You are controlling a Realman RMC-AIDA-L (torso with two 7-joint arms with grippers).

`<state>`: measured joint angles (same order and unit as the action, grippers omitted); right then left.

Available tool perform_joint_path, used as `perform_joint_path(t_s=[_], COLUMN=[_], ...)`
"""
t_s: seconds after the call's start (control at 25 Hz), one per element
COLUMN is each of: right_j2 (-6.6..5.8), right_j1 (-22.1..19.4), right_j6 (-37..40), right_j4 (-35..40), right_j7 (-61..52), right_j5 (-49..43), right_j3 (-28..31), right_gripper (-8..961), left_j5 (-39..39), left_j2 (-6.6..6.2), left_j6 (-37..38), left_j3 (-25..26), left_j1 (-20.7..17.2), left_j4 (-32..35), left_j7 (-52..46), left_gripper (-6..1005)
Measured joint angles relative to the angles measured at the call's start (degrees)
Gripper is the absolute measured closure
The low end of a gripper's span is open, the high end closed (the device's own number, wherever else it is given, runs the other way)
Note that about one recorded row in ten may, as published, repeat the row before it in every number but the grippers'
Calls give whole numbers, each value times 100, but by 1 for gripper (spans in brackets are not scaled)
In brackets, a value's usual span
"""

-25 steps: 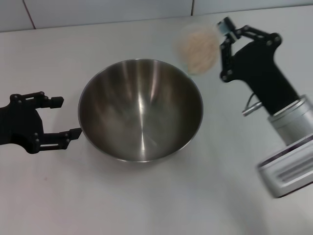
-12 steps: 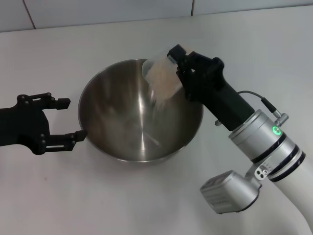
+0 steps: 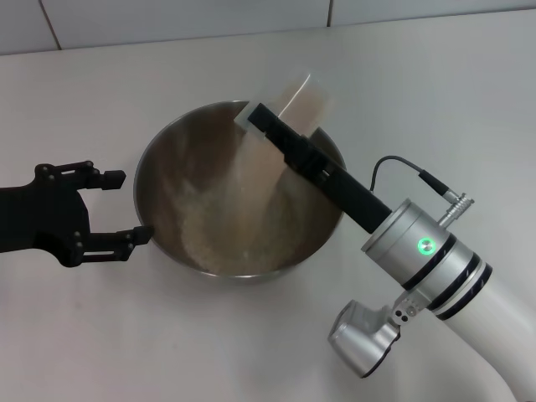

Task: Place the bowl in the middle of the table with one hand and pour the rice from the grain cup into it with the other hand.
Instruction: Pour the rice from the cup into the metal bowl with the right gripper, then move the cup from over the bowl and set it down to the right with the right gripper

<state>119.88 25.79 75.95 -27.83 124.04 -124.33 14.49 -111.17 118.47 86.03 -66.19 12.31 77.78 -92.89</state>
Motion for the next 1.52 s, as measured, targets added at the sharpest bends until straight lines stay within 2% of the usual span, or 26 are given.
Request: perform_joint_path(t_s=[0.16,0.32,0.48,0.68,0.8,1.0,1.2,1.24,1.28,1.32,1.52], right_j2=[0,0,0,0,-1,-12,-22,-26,-44,-44,-38], right_j1=[80,103,136,140,37,-312,-589,-634,-738,-738,-868], right_j6=[-170,-218,-284,-391,-420,-426,-268,-156,108,108,227], right_j4=[13,124,357,403,126,-880,-1469,-1499,-1463,-1463,-639], right_j7=[1220,1555,1703,1746,1481,-412,-3150,-3818,-5282,-5282,-8505], right_j5=[-29,-364,-989,-1011,-835,-145,584,687,796,796,906], right_j3=[-17,10,46,82,308,527,654,675,759,759,1321], right_gripper=[940,939,939,940,940,939,940,940,940,940,940], left_j5=[0,0,0,-1,-3,-5,-7,-8,-8,-8,-7], left_j2=[0,-3,-8,-16,-18,-12,-9,-8,-8,-8,-1], left_j6=[0,9,18,32,34,36,39,42,46,46,46], left_j3=[0,2,2,2,3,1,-3,-6,-7,-7,-37], left_j1=[7,8,17,57,71,87,96,96,99,99,105], left_j4=[0,6,35,54,59,62,66,68,73,73,73], left_j7=[-6,-14,-52,-80,-80,-80,-80,-80,-80,-80,-80], left_gripper=[183,183,183,183,183,183,183,183,183,183,183])
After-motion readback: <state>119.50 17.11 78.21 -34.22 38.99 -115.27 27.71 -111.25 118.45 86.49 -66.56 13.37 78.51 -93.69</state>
